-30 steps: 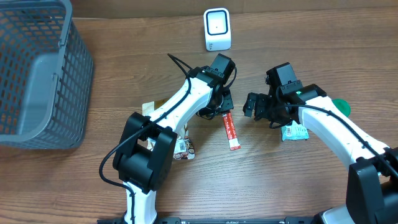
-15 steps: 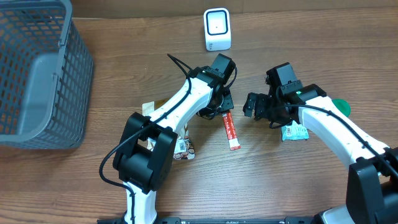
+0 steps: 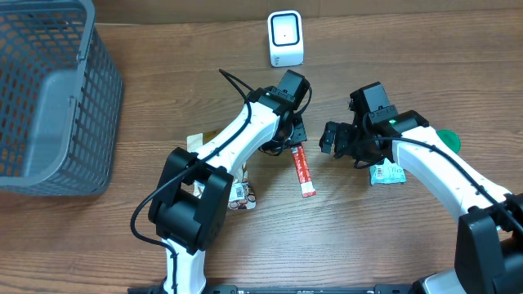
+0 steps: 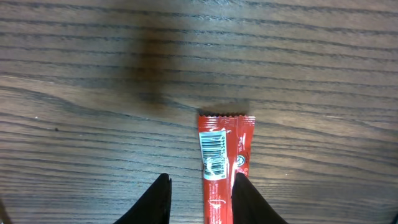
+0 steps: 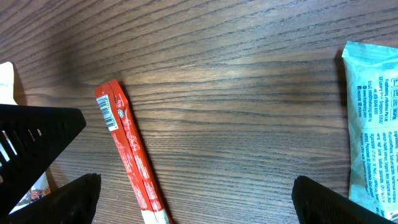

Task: Scan the item barcode
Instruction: 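Lower the left gripper onto the red sachet and close on it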

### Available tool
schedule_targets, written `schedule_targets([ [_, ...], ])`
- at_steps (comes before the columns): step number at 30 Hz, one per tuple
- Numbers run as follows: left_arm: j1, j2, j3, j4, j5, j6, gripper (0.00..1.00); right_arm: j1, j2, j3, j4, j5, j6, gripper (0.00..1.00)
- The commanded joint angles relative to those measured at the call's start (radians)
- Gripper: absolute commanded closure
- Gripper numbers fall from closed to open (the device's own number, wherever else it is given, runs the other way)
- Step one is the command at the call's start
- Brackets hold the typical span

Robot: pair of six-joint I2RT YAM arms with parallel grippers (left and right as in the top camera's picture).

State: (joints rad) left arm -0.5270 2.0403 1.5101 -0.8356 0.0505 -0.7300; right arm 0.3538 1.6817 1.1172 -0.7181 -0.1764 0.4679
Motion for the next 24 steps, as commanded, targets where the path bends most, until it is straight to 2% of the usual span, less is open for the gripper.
schedule_targets([
  [1, -0.018, 0.000, -0.003, 0.007, -0.018, -0.011, 0.73, -0.001, 0.008, -0.006, 0.005, 0.001, 0.003, 0.00],
  [20, -0.013, 0.054, -0.003, 0.023, -0.039, -0.018, 0.71, -0.001, 0.008, -0.006, 0.005, 0.000, 0.004, 0.00],
  [24, -0.002, 0.055, -0.003, 0.035, -0.021, -0.019, 0.66, -0.001, 0.008, -0.006, 0.005, 0.000, 0.003, 0.00],
])
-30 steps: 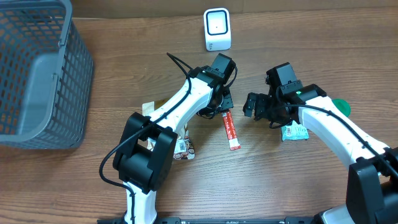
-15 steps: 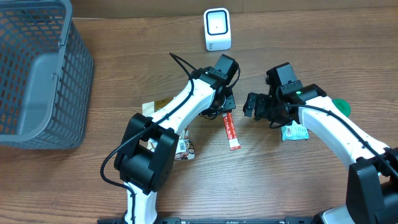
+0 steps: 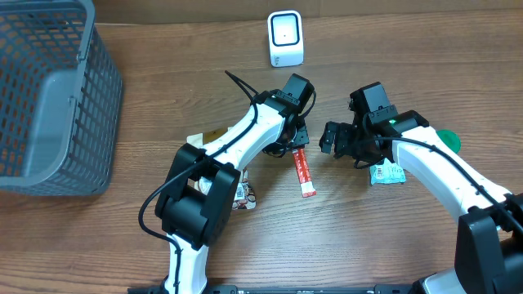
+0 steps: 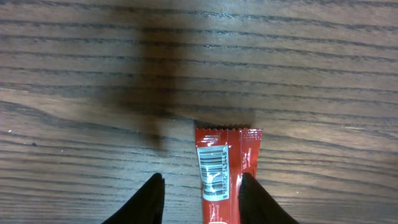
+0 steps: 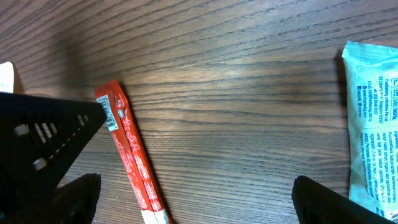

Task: Scan the item barcode
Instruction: 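Lower the left gripper onto the red sachet and close on it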

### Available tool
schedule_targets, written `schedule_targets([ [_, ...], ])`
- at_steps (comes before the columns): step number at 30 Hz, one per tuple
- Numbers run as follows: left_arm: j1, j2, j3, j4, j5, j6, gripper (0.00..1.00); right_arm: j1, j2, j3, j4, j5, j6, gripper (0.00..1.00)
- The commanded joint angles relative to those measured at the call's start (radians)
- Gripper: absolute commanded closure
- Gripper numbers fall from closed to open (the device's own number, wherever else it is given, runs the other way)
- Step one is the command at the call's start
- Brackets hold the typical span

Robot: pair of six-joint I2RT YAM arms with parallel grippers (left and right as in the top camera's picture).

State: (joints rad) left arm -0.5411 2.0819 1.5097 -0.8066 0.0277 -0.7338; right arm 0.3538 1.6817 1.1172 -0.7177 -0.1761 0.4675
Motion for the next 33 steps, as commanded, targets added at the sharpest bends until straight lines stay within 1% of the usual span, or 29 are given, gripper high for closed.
schedule_targets([
  [1, 0.011, 0.016, -0.003, 0.006, 0.002, -0.014, 0.65, -0.001, 0.008, -0.006, 0.005, 0.000, 0.004, 0.00],
  [6, -0.008, 0.039, -0.003, 0.011, -0.007, -0.014, 0.64, -0.001, 0.008, -0.006, 0.005, 0.000, 0.004, 0.00],
  [8, -0.011, 0.055, -0.003, 0.015, -0.008, -0.015, 0.65, -0.001, 0.008, -0.006, 0.005, 0.000, 0.004, 0.00],
  [15, -0.012, 0.116, -0.003, 0.003, -0.003, -0.041, 0.79, -0.001, 0.008, -0.006, 0.005, 0.000, 0.004, 0.00],
  [16, -0.012, 0.119, -0.003, 0.003, 0.000, -0.042, 0.83, -0.001, 0.008, -0.006, 0.005, 0.000, 0.004, 0.00],
  [18, -0.011, 0.121, -0.003, 0.003, -0.001, -0.042, 0.96, -0.001, 0.008, -0.006, 0.005, 0.000, 0.004, 0.00],
  [21, -0.009, 0.121, -0.003, 0.003, 0.000, -0.042, 0.96, -0.001, 0.008, -0.006, 0.005, 0.005, -0.005, 0.00],
  [23, -0.009, 0.121, -0.003, 0.000, -0.001, -0.042, 0.96, -0.001, 0.008, -0.006, 0.000, 0.029, -0.057, 0.00],
  [33, -0.006, 0.121, -0.003, 0.000, -0.002, -0.052, 0.96, -0.001, 0.008, -0.006, 0.003, 0.029, -0.056, 0.00],
])
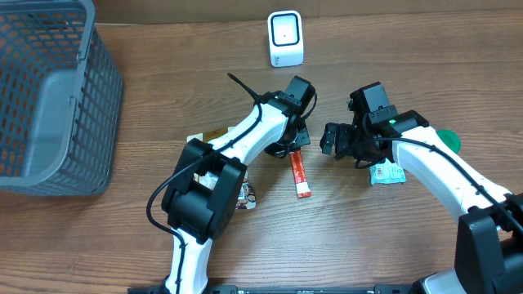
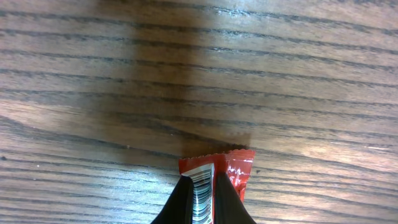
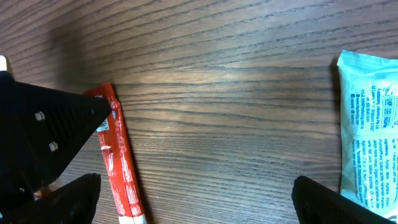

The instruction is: Scan the item barcode

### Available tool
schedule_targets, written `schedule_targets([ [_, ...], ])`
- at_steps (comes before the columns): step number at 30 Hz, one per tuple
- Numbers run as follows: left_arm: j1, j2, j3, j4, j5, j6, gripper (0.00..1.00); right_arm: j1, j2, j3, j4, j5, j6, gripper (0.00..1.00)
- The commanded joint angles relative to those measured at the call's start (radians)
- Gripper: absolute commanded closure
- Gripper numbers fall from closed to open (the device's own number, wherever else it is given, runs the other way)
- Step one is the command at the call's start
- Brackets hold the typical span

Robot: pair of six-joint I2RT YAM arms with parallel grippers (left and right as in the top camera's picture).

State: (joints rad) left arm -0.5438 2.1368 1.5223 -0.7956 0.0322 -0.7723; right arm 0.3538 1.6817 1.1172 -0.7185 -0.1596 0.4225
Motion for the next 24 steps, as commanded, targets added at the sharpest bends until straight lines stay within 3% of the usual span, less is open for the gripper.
schedule_targets([
  [1, -0.003, 0.066, -0.015, -0.011, -0.006, -0.014, 0.96, -0.001, 0.008, -0.006, 0.003, 0.013, -0.011, 0.00],
  [10, 0.042, 0.066, -0.015, 0.003, 0.066, -0.009, 0.96, -0.001, 0.008, -0.006, 0.024, -0.006, -0.009, 0.00],
  [15, 0.075, 0.066, -0.015, -0.011, 0.074, -0.009, 0.96, 0.001, 0.010, -0.006, 0.002, -0.226, -0.016, 0.02],
  [20, 0.107, 0.066, -0.015, 0.008, 0.155, -0.001, 0.96, 0.053, 0.018, -0.008, -0.022, -0.312, -0.091, 0.26],
  [24, 0.131, 0.066, -0.015, 0.018, 0.282, 0.067, 0.96, 0.119, 0.040, -0.027, 0.005, -0.298, -0.062, 0.37],
])
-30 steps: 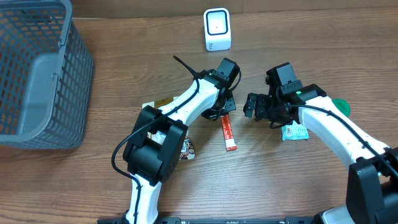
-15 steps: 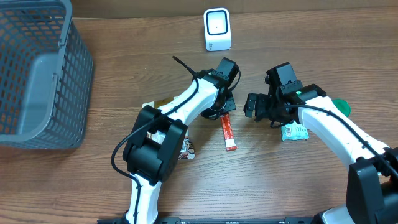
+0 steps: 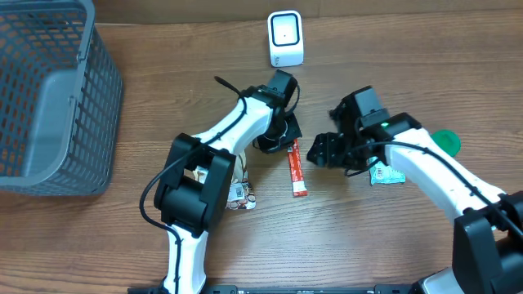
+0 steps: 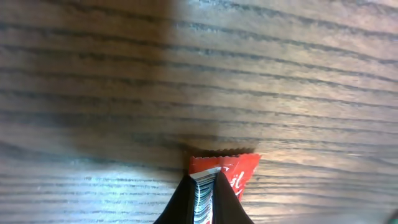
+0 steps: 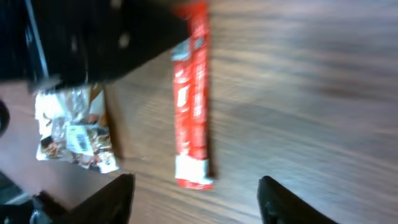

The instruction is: Scan the item barcode

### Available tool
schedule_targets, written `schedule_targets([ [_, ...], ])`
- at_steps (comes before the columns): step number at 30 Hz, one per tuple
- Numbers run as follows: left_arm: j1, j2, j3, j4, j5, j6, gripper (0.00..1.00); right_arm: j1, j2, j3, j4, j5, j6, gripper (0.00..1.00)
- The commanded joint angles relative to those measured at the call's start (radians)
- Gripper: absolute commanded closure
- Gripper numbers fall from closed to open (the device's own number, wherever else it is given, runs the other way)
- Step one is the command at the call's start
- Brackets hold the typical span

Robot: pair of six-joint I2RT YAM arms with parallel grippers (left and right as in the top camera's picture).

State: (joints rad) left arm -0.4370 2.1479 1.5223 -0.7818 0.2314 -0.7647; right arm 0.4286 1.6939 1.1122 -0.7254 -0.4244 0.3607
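The red stick packet (image 3: pixel 297 169) lies nearly upright in the overhead view, its white lower end toward the table's front. My left gripper (image 3: pixel 288 137) is shut on its upper end. The left wrist view shows the fingertips (image 4: pixel 219 198) pinching the barcode strip of the packet (image 4: pixel 239 171). My right gripper (image 3: pixel 324 152) hovers just right of the packet, open. In its blurred wrist view the packet (image 5: pixel 192 93) runs down between the spread fingers (image 5: pixel 112 202). The white scanner (image 3: pixel 285 38) stands at the back.
A grey mesh basket (image 3: pixel 49 90) fills the left side. A teal packet (image 3: pixel 386 173) and a green disc (image 3: pixel 445 140) lie by the right arm. A crumpled snack wrapper (image 3: pixel 241 194) lies left of the red packet, also seen as the wrapper (image 5: pixel 74 127).
My left gripper stays shut on the packet's barcode end, which has shifted a little left and back. My right gripper has moved left, closer to the packet, and still stands open.
My left gripper first stood open astride the packet's barcode end, and was still open there a moment later. Then it was shut on that end. Now it still holds it, the packet has turned nearer upright, and my right gripper has come beside it.
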Motion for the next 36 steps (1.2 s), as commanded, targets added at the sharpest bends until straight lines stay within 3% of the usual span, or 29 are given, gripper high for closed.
schedule_targets([
  [1, 0.026, 0.055, -0.015, 0.004, 0.088, 0.065, 0.96, 0.057, 0.034, -0.029, 0.023, -0.022, 0.021, 0.37],
  [10, 0.026, 0.055, -0.015, -0.008, 0.087, 0.085, 0.96, 0.099, 0.143, -0.067, 0.127, -0.012, 0.194, 0.39],
  [18, 0.024, 0.055, -0.015, -0.009, 0.084, 0.085, 0.96, 0.119, 0.182, -0.071, 0.127, -0.025, 0.208, 0.57],
  [25, 0.024, 0.055, -0.015, -0.015, 0.080, 0.085, 0.96, 0.159, 0.182, -0.117, 0.209, -0.014, 0.283, 0.63],
  [29, 0.024, 0.055, -0.015, -0.018, 0.080, 0.093, 0.96, 0.159, 0.182, -0.138, 0.258, -0.014, 0.287, 0.76],
  [33, 0.016, 0.055, -0.015, -0.014, 0.079, 0.093, 0.96, 0.159, 0.182, -0.138, 0.261, -0.014, 0.286, 0.96],
  [36, 0.018, 0.055, -0.015, -0.018, 0.080, 0.093, 0.96, 0.153, 0.182, -0.137, 0.256, -0.014, 0.277, 0.96],
])
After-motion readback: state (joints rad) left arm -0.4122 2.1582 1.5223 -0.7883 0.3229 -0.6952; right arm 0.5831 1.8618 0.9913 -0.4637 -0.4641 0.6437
